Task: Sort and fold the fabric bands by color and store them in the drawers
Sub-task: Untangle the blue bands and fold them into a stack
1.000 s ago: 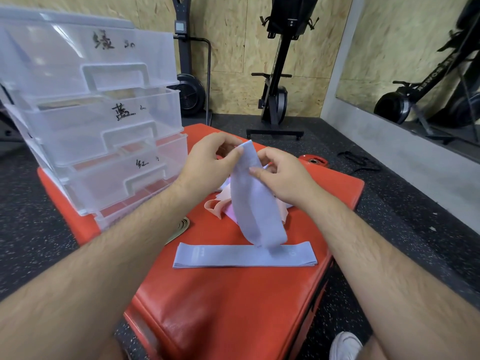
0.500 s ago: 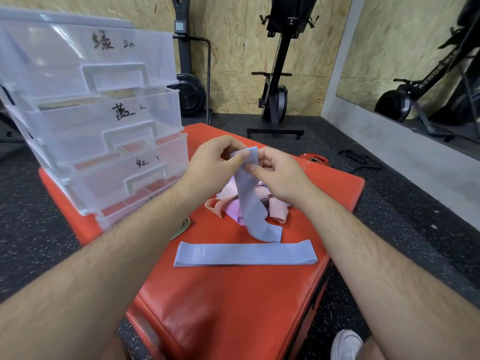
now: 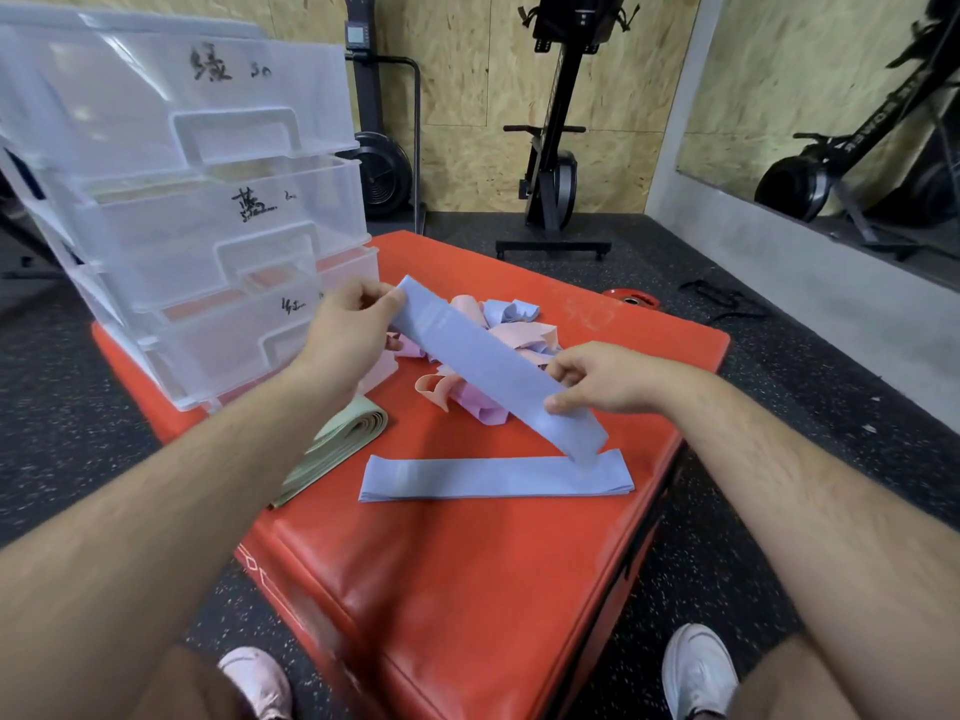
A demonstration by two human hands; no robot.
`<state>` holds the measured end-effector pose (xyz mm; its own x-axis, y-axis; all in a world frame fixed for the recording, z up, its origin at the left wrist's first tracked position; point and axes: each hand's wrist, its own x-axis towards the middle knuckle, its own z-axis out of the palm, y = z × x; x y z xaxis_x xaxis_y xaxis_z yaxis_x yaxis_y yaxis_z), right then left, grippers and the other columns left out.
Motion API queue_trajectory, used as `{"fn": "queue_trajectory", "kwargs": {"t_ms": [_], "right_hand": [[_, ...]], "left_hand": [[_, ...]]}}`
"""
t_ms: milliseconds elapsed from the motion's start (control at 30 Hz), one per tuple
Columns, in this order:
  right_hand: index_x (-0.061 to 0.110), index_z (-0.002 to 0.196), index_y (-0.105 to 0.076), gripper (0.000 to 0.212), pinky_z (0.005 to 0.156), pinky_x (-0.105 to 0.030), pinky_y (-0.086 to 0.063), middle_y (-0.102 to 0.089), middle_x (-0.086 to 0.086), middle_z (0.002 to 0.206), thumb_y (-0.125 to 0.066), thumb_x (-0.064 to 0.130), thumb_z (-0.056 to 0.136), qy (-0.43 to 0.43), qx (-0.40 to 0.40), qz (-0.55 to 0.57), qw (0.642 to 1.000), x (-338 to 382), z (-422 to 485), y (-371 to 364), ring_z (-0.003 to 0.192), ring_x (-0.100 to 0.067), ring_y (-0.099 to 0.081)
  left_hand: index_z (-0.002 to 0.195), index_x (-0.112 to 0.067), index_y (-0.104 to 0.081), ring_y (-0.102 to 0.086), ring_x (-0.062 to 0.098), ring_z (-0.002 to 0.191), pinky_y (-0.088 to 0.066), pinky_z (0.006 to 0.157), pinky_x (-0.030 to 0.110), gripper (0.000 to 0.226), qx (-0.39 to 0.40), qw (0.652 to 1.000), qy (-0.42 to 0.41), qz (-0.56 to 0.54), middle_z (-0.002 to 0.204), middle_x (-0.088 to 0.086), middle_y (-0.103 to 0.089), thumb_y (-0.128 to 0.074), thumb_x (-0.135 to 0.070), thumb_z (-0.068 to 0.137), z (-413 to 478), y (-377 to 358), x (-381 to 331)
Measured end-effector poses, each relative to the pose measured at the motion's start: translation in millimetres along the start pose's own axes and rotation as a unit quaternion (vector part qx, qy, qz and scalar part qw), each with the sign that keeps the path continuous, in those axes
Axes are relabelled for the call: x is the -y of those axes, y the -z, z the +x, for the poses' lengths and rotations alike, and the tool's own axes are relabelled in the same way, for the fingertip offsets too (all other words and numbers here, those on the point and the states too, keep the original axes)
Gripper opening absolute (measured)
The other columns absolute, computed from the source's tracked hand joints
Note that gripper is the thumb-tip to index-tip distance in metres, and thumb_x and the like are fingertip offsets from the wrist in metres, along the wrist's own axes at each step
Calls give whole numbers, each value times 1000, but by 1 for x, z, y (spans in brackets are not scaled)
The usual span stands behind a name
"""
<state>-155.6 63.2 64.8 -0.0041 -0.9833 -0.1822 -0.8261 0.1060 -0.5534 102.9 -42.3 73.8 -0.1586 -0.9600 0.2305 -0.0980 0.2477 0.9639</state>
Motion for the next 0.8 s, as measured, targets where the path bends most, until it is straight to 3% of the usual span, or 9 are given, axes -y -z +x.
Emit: {"fn": "queue_trajectory", "kwargs": {"t_ms": [67,167,267,333,400,500,567,667,800], "right_hand": [[9,94,-64,16,59,-26,-33,-47,9,69,-68,24,91,-25,4,-41,999,-6,-5,1,60,-9,-42],[12,77,-51,27,59,-33,-30,-41,4,70,-60,30,95,-39,-2,-87,995,-13,-13,-1,64,-16,-37],[16,70,-43,44,55,-35,-28,-41,-1,67,-57,49,95,-46,-65,-137,987,-26,-16,-1,62,-19,-37],[14,71,-48,50,55,-35,-28,-43,-3,66,-61,60,89,-66,-94,-142,983,-32,-19,-1,61,-21,-39],[14,76,-56,41,53,-32,-33,-50,-2,67,-69,52,87,-79,-72,-114,988,-36,-21,0,62,-19,-45],[16,88,-63,14,53,-27,-46,-61,-2,77,-75,24,88,-97,-25,-41,994,-45,-23,-3,62,-17,-56],[21,97,-64,14,57,-30,-50,-63,-6,83,-73,15,88,-106,-16,-29,994,-54,-24,-6,63,-18,-59],[23,102,-64,19,65,-33,-50,-62,-6,84,-72,13,88,-116,-21,-26,993,-64,-22,-14,67,-20,-59],[27,93,-64,16,66,-32,-45,-61,0,86,-75,18,85,-93,-26,-81,992,-68,-21,-27,73,-19,-56]], "left_hand": [[83,-14,-58,-64,21,72,-54,67,34,16,4,1000,23,5,87,8,-62,-57,-21,98,-8,6,11],[89,-14,-59,-66,22,72,-55,72,39,13,-10,998,49,30,87,6,-64,-58,-25,96,-20,13,25],[92,-13,-59,-60,19,64,-50,53,25,12,-34,993,76,87,81,7,-62,-58,-25,91,-36,15,42],[90,-13,-59,-61,20,60,-50,52,21,10,-34,988,91,118,76,8,-62,-59,-23,88,-49,16,55],[84,-15,-59,-64,25,68,-53,65,29,7,-33,987,87,132,76,7,-64,-61,-21,86,-57,17,70],[82,-19,-60,-58,20,73,-43,64,29,8,-15,979,56,194,76,-1,-62,-61,-20,90,-65,19,84],[89,-16,-63,-57,18,74,-39,62,28,6,-1,970,40,241,78,-3,-61,-60,-21,91,-71,21,89],[93,-13,-61,-59,21,76,-40,57,26,10,20,953,22,301,82,0,-64,-59,-23,92,-78,24,95],[95,-12,-58,-58,24,76,-38,64,31,6,37,943,-8,330,80,3,-62,-59,-16,91,-83,24,101]]}}
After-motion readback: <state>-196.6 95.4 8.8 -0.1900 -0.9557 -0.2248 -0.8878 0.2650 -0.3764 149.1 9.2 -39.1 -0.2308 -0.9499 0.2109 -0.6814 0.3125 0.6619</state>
